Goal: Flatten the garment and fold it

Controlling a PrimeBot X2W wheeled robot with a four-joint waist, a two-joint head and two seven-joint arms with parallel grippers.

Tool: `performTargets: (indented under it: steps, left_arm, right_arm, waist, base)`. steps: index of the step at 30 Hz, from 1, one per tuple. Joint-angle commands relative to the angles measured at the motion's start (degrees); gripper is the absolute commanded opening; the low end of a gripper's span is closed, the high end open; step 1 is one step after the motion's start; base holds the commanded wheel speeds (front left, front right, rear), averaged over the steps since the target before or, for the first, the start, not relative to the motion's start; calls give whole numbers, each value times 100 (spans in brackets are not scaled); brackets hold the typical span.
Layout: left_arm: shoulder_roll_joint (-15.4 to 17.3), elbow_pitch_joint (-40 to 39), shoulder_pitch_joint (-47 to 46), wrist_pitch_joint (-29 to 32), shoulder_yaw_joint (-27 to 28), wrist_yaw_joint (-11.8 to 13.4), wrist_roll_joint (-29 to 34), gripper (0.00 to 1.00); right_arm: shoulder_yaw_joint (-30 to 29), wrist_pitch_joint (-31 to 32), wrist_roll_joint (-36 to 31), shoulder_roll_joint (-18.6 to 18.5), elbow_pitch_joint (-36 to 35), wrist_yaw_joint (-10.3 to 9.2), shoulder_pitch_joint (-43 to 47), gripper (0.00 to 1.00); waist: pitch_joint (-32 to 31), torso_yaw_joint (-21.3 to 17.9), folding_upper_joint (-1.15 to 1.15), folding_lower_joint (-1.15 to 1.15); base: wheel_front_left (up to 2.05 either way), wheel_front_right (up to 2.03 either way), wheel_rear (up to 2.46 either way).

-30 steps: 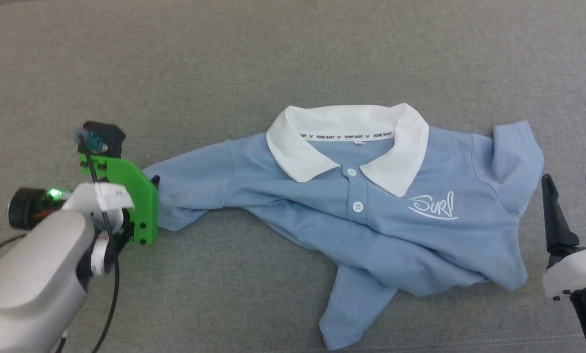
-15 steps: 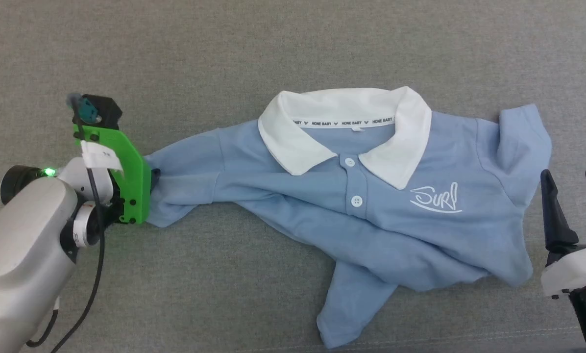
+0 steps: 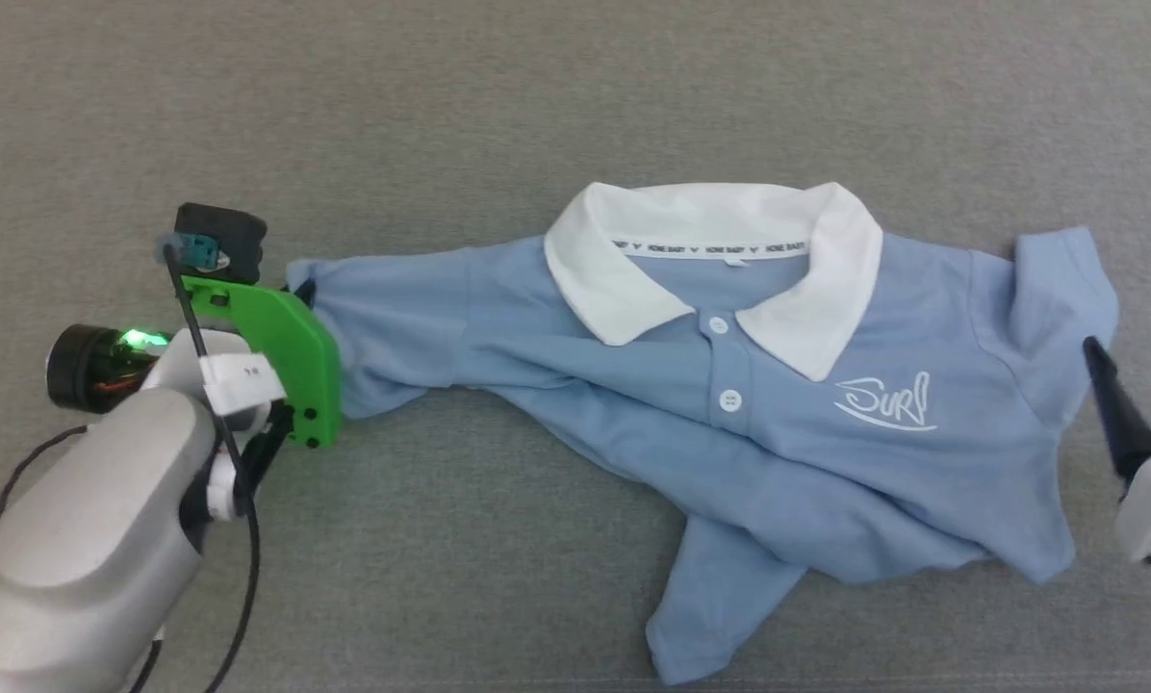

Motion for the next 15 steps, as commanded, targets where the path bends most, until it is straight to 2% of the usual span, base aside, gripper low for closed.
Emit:
performTargets:
  steps: [1, 5, 8, 12, 15]
  left_arm:
    - [-13, -106, 67, -106, 45, 75, 64, 0]
    - [-3, -579, 157, -195, 40, 211, 133, 0]
    - [19, -989, 216, -44, -39, 293, 145, 0]
    - [55, -1432, 205, 114, -108, 399, 205, 0]
    - [67, -1648, 176, 175, -139, 463, 260, 0]
  right_arm:
    - [34, 252, 138, -158, 71, -9, -228, 100]
    - [176, 1377, 618, -691, 475, -9, -814, 100]
    - [343, 2126, 883, -1097, 920, -9, -1301, 100]
    - [652, 2663, 1090, -1538, 1472, -9, -1875, 100]
    - [894, 2830, 1153, -1747, 1845, -9, -2215, 100]
  waist:
    - [-79, 160, 0, 0]
    - [-19, 343, 0, 0]
    - [82, 480, 0, 0]
    - [235, 630, 0, 0]
    - [336, 705, 0, 0]
  base:
    - [0, 0, 0]
    - [0, 0, 0]
    - [0, 0, 0]
    - [0, 0, 0]
    - [0, 0, 0]
